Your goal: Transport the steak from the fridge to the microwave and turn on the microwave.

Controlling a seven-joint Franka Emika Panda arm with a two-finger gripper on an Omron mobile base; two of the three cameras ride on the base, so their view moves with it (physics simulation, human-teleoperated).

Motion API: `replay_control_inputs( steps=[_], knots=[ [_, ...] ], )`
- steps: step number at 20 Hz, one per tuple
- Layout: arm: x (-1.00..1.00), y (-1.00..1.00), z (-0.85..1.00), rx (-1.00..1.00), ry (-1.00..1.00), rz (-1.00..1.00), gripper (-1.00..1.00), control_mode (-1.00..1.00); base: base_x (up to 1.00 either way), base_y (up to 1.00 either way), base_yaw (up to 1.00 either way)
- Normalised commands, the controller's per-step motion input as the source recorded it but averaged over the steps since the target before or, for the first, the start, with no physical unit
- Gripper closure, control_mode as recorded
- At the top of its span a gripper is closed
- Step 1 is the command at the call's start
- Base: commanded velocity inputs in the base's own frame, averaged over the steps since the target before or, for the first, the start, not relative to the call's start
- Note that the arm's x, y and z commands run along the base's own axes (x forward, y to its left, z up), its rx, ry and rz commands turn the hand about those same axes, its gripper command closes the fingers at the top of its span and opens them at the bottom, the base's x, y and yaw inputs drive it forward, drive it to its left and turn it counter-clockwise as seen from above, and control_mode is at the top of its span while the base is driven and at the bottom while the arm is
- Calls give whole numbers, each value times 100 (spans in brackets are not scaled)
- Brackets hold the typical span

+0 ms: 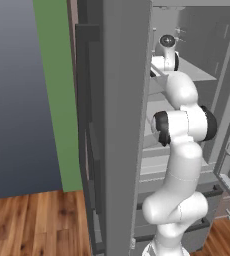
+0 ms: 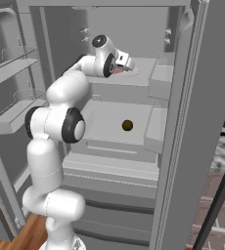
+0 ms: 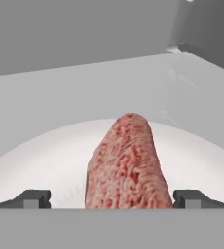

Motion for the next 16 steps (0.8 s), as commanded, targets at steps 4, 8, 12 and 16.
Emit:
replay_control_inputs(
  steps=[4, 8, 12, 16],
  knots=[
    [6, 0, -5, 0, 0, 0, -100, -100, 0, 0, 0],
    [0, 0, 0, 0, 0, 0, 100, -100, 0, 0, 0],
    [0, 0, 0, 0, 0, 0, 100, -100, 0, 0, 0],
    [0, 0, -7, 0, 0, 0, 100, -100, 0, 0, 0]
  ],
)
